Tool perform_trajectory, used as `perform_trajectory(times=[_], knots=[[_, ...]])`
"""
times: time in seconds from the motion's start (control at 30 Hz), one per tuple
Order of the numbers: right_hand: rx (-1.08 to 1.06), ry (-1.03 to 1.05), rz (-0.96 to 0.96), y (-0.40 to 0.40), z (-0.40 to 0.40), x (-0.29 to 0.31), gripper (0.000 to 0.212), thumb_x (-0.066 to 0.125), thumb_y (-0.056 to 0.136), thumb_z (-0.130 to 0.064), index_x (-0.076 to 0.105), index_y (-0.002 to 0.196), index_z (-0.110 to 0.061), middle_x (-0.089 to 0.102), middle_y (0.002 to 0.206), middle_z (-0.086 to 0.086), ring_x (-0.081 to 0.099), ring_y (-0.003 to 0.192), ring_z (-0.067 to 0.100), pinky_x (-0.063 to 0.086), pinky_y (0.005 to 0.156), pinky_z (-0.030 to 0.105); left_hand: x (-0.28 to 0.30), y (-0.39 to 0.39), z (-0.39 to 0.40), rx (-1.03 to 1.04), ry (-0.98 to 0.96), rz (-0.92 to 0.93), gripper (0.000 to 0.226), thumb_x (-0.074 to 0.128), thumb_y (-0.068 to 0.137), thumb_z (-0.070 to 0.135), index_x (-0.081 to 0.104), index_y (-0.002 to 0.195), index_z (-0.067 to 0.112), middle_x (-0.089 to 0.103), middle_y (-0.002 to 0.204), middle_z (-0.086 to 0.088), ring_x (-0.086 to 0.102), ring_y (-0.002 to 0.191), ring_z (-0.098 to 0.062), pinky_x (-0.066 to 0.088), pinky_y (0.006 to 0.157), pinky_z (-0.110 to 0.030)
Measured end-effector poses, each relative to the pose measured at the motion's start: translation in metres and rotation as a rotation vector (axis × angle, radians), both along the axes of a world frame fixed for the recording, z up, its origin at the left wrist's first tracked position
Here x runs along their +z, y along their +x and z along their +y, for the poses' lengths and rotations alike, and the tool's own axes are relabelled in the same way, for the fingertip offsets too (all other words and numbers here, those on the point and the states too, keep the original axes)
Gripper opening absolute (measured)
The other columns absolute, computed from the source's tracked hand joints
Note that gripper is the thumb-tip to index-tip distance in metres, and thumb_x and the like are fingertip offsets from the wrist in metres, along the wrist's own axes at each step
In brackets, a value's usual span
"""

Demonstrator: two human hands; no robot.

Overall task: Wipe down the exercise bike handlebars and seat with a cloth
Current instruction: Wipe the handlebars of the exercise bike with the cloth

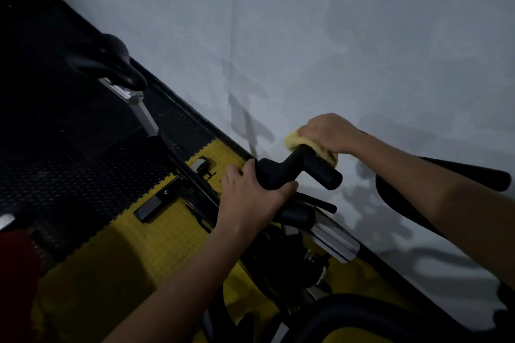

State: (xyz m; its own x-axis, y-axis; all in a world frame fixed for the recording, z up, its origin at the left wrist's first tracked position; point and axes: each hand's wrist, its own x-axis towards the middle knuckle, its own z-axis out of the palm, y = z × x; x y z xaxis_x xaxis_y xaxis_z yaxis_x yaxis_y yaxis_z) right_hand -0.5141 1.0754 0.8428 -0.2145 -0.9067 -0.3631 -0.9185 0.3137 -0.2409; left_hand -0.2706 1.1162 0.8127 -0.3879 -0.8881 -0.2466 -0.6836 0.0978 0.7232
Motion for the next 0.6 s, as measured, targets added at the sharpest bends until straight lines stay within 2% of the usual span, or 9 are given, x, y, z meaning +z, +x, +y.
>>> perform_trajectory(times=[0.07,0.13,0.2,0.3,0.43,0.5,0.6], knots=[[-0.094,0.006,0.052,-0.017,-0.003,-0.004,0.055,0.033,0.079,-0.066,0.065,0.069,-0.022,0.069,0.074,-0.003,0.065,0.079,0.017,0.044,0.068,0.037,0.002,0.000,-0.005,-0.060,-0.144,-0.039,0.080,0.056,0.075,0.079,0.049,0.133,0.024,0.035,0.129,0.002,0.033,0.128,-0.020,0.034,0.106,-0.035],[-0.206,-0.008,0.089,-0.035,-0.004,-0.008,0.055,0.032,0.087,-0.061,0.066,0.074,-0.020,0.070,0.078,0.001,0.065,0.078,0.020,0.040,0.065,0.034,0.004,0.000,-0.009,-0.128,-0.207,-0.049,0.083,0.052,0.080,0.077,0.045,0.141,0.021,0.038,0.139,0.002,0.035,0.133,-0.020,0.031,0.113,-0.039],[-0.272,0.008,0.118,-0.050,-0.002,-0.011,0.059,0.026,0.090,-0.062,0.066,0.082,-0.019,0.070,0.085,0.006,0.064,0.079,0.023,0.042,0.068,0.035,0.004,-0.001,-0.011,-0.198,-0.243,-0.048,0.083,0.050,0.086,0.071,0.038,0.150,0.019,0.039,0.146,0.003,0.035,0.137,-0.020,0.025,0.117,-0.040],[-0.349,0.008,0.137,-0.065,0.007,-0.015,0.065,0.019,0.094,-0.062,0.066,0.089,-0.017,0.069,0.088,0.006,0.063,0.081,0.023,0.043,0.073,0.037,0.005,-0.005,-0.017,-0.276,-0.270,-0.040,0.077,0.048,0.092,0.064,0.036,0.152,0.018,0.039,0.150,0.003,0.036,0.139,-0.019,0.025,0.117,-0.038],[-0.368,0.037,0.157,-0.080,0.034,-0.011,0.082,0.005,0.091,-0.081,0.062,0.103,-0.022,0.066,0.100,0.007,0.062,0.097,0.030,0.047,0.089,0.042,0.006,-0.008,-0.020,-0.305,-0.213,-0.011,0.072,0.054,0.092,0.056,0.039,0.150,0.017,0.041,0.148,0.002,0.038,0.137,-0.019,0.029,0.117,-0.038],[-0.344,0.059,0.127,-0.091,0.051,-0.010,0.084,0.009,0.090,-0.082,0.061,0.106,-0.018,0.066,0.102,0.008,0.061,0.095,0.029,0.045,0.085,0.040,0.008,-0.010,-0.021,-0.314,-0.192,-0.006,0.072,0.058,0.091,0.051,0.039,0.150,0.016,0.041,0.149,0.001,0.037,0.138,-0.019,0.028,0.118,-0.040],[-0.274,0.108,0.138,-0.099,0.073,-0.002,0.065,0.030,0.095,-0.074,0.052,0.111,-0.015,0.062,0.102,0.008,0.058,0.091,0.027,0.040,0.077,0.037,0.013,-0.018,-0.026,-0.382,-0.194,-0.075,0.076,0.060,0.087,0.044,0.034,0.152,0.014,0.043,0.148,-0.002,0.037,0.139,-0.021,0.026,0.119,-0.039]])
